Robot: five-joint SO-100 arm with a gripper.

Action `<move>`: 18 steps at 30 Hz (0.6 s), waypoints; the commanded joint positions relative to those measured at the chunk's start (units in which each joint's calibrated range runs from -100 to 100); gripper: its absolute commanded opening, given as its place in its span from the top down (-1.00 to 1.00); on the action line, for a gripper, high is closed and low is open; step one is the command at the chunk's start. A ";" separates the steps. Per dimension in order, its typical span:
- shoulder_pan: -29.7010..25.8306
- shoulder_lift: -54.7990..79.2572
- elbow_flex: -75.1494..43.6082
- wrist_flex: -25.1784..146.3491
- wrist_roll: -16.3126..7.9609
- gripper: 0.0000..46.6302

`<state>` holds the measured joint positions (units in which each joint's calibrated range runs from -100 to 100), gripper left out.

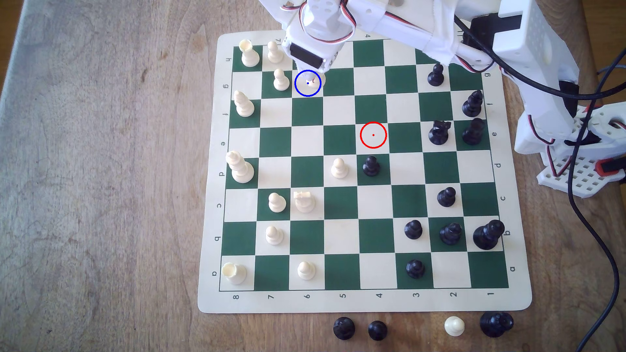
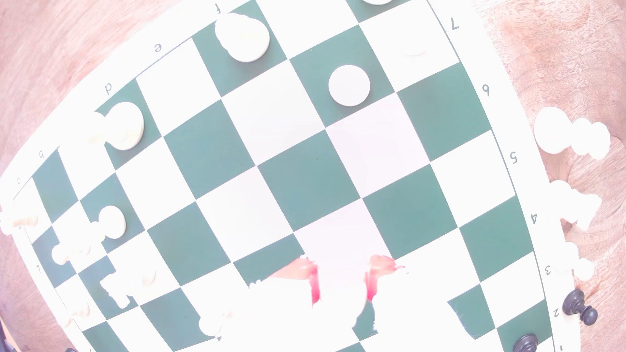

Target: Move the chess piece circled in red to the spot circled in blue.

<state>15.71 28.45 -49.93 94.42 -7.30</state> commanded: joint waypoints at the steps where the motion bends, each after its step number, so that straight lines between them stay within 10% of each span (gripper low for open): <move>1: 0.60 1.01 -7.37 -0.89 0.15 0.91; 18: 2.87 17.65 -26.77 1.24 0.05 0.91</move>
<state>17.70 48.14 -71.80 96.02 -7.30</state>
